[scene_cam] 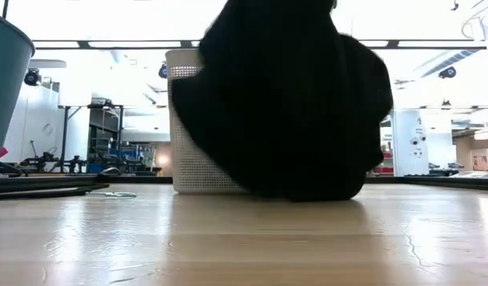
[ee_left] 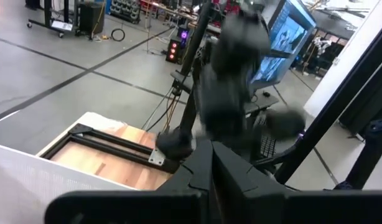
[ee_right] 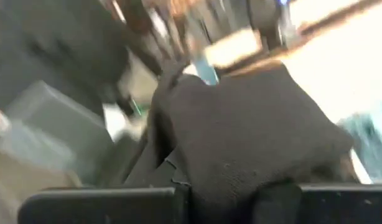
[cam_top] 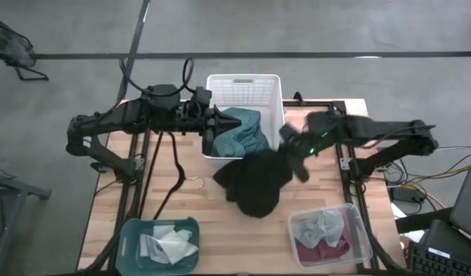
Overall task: Pick & Place Cloths
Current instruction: Put the black shirt into the white bin
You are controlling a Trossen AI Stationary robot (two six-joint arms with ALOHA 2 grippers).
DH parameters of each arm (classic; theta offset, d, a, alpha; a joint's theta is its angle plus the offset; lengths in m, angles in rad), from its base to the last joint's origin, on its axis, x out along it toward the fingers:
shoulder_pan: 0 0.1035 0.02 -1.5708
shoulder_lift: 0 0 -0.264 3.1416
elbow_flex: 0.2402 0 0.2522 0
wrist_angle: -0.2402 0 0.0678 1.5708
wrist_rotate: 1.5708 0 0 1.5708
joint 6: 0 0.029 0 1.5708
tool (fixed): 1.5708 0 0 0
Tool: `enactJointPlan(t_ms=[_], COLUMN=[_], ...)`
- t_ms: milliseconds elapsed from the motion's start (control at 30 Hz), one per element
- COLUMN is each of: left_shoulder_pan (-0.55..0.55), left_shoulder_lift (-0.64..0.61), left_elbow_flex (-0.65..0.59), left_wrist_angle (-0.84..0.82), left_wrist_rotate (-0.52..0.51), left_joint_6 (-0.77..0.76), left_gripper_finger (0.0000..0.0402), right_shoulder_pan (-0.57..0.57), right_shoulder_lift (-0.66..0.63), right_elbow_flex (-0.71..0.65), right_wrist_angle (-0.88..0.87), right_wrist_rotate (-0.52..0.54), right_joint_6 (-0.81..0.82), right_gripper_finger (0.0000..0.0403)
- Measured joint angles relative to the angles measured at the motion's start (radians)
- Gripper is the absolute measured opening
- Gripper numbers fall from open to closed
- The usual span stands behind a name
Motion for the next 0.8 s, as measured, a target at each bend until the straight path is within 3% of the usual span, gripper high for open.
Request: enactJointPlan(t_ms=[300,567,800], left_shoulder_pan=[0.0,-0.001,-0.001], left_shoulder_lift=[-0.019,-0.019,-0.019], left_elbow_flex=[0.001,-0.013,-0.012], left_wrist_angle=[0.015,0.013,0.018], left_wrist_rotate=[0.0,-0.001,-0.002], left_joint_6=[-0.004,-0.028,-0.03], left_gripper_finger=[0.0012,0.0012,0.0012], right_shoulder_pan=[-0.157,-0.342,-0.503], right_shoulder_lift=[-0.105,-0.084,-0.008], right_elbow_flex=[0.001,0.001,0.002], right_wrist_angle=[0.456,0.907,0.929], right_wrist_rotate=[0.113,0.133,0.129], right_joint_6=[0.065,0.037,0.048], right_gripper_finger=[0.0034,0.0033,0.0033])
